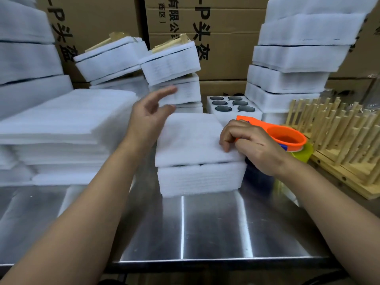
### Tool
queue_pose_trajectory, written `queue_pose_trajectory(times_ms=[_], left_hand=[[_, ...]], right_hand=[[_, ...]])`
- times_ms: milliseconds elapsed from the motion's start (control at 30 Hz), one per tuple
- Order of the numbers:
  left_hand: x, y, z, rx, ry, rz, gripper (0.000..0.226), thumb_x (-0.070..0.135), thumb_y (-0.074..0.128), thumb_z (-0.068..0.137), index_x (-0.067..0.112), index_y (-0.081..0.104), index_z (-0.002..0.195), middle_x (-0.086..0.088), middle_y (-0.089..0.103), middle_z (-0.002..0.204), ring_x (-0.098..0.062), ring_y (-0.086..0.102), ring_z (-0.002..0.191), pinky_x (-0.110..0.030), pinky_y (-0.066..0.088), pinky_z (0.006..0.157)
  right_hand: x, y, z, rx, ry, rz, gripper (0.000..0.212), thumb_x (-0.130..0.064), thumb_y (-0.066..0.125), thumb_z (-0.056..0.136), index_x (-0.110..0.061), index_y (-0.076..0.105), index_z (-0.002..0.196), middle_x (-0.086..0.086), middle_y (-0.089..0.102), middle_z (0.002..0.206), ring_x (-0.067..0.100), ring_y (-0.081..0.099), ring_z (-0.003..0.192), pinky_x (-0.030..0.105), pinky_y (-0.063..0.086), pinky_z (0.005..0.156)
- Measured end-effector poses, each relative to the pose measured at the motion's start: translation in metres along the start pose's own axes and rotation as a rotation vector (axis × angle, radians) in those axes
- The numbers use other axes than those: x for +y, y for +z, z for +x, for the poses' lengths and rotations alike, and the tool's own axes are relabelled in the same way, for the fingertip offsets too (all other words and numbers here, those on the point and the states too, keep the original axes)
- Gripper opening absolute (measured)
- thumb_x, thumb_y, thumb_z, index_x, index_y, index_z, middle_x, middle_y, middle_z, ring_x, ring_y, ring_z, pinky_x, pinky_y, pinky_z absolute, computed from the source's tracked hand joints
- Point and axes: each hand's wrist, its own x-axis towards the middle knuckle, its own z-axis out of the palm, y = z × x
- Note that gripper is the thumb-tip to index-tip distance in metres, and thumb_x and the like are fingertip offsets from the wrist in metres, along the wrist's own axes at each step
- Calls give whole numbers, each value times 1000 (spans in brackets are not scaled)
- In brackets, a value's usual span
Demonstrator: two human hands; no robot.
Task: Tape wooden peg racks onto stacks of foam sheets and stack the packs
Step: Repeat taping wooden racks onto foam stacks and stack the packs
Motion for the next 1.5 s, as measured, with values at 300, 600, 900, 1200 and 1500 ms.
queue_pose_trajectory(times_ms=[300, 600, 900, 1200, 1500], left_hand=[[8, 14, -9, -981, -50, 681, 66, 76, 36, 68, 59, 30, 132, 32, 17, 149, 10, 5, 139, -25, -2, 117], [11, 13, -11, -976, -71, 625, 47, 71, 39, 73, 68, 33, 120, 39, 21, 142, 14, 8, 137, -25, 1, 118], [13, 12, -14, -921, -91, 564, 43, 68, 48, 71, 68, 41, 114, 38, 29, 142, 16, 14, 135, -30, 8, 119], [11, 12, -14, -910, -96, 557, 46, 68, 49, 70, 66, 42, 115, 38, 29, 142, 17, 13, 135, -29, 7, 119], [7, 11, -13, -862, -126, 439, 30, 41, 45, 95, 46, 55, 124, 27, 39, 142, 14, 23, 132, -10, 10, 108]], right_hand=[[-2, -13, -1, 491, -22, -185, 27, -4, 40, 71, -4, 65, 61, 5, 65, 68, 25, 56, 76, 41, 44, 76], [44, -82, -22, 524, 996, -877, 40, -28, 56, 86, -19, 61, 124, 20, 46, 138, 40, 32, 132, 48, 19, 110], [47, -82, -20, 651, 789, -856, 34, -3, 54, 83, -18, 69, 110, 20, 68, 107, 39, 58, 105, 39, 30, 97], [15, -49, -10, 1218, -295, -584, 14, -19, 63, 93, -9, 72, 99, 4, 73, 94, 24, 68, 82, 40, 49, 77], [-17, -9, -1, 895, -314, 435, 20, 0, 61, 89, -18, 59, 97, 0, 71, 99, 22, 71, 89, 29, 55, 82]])
